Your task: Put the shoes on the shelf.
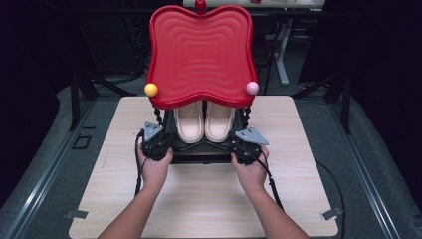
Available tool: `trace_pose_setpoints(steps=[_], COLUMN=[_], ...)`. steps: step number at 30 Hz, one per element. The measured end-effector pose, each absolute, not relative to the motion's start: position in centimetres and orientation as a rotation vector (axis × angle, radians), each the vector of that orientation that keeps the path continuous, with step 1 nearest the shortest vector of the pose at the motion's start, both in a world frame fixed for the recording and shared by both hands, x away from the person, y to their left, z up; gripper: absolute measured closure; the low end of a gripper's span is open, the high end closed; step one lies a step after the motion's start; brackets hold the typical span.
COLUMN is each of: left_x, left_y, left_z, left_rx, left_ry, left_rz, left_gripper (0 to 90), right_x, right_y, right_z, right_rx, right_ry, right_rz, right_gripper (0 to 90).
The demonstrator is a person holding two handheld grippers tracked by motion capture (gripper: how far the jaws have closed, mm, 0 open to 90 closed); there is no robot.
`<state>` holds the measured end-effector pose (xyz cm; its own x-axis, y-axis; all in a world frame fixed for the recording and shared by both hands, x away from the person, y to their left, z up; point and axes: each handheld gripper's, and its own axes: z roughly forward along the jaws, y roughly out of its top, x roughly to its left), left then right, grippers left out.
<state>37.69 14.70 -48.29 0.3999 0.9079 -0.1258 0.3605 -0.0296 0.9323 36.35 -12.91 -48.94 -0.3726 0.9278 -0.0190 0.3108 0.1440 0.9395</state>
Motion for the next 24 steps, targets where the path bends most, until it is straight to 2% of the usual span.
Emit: trace_pose_setpoints(steps=[8, 24], left_x=[37.72, 37.62], left_y=[14.57, 14.66], left_z=[-48.29, -48.3], left_rx=[1.598, 1.589], left_ry=[1.151, 1.152], left_rz=[0.689, 0.681], left_gripper=[88.9, 88.2], right_x=[36.43, 36.41], right_y=[-12.95, -12.96], right_z=[-48.89, -48.88], right_rx=[1.169, 1.17], right_ry=[1.763, 1.757], right_rz=[1.22, 1.212], right_gripper=[89.4, 88.8])
